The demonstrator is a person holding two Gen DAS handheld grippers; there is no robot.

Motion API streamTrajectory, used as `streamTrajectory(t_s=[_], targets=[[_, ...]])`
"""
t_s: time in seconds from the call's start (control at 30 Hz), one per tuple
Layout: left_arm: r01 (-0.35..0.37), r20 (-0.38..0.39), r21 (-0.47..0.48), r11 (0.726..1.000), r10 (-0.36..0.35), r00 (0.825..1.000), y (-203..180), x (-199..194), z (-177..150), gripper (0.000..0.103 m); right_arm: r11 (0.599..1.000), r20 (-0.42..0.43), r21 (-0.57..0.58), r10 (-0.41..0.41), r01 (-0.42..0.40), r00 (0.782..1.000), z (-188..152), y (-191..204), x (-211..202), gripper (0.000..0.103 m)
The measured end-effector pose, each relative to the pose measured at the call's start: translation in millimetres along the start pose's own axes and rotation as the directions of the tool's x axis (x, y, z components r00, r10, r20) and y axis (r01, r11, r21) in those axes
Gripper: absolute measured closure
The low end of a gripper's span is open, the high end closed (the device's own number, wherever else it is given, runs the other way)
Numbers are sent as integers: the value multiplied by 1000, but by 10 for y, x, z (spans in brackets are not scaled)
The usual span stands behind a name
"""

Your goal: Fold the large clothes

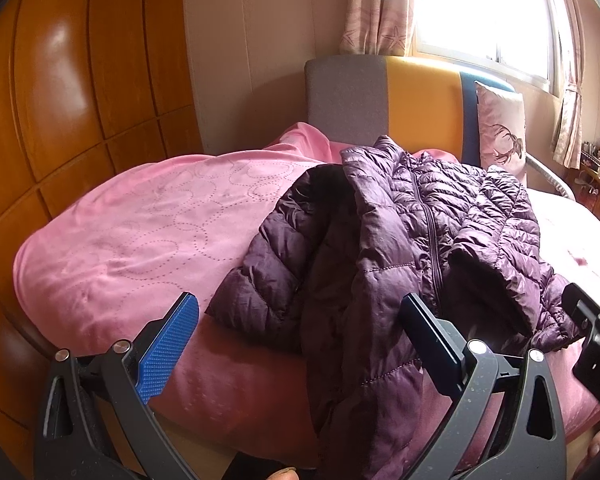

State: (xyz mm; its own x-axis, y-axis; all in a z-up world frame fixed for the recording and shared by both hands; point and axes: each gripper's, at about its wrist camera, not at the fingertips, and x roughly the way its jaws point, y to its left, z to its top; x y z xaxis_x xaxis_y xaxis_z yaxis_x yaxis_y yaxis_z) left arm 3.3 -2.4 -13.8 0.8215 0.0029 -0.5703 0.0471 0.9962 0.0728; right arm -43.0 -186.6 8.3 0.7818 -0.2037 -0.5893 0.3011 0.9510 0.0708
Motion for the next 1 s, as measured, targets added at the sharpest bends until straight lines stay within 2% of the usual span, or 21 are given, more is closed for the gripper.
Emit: streamTrajectory(t_s=[1.0], targets=[[72, -48, 86, 994, -68, 997, -163, 71, -45, 3, 1000, -10, 31, -4, 4, 1000, -36, -92, 25, 2]])
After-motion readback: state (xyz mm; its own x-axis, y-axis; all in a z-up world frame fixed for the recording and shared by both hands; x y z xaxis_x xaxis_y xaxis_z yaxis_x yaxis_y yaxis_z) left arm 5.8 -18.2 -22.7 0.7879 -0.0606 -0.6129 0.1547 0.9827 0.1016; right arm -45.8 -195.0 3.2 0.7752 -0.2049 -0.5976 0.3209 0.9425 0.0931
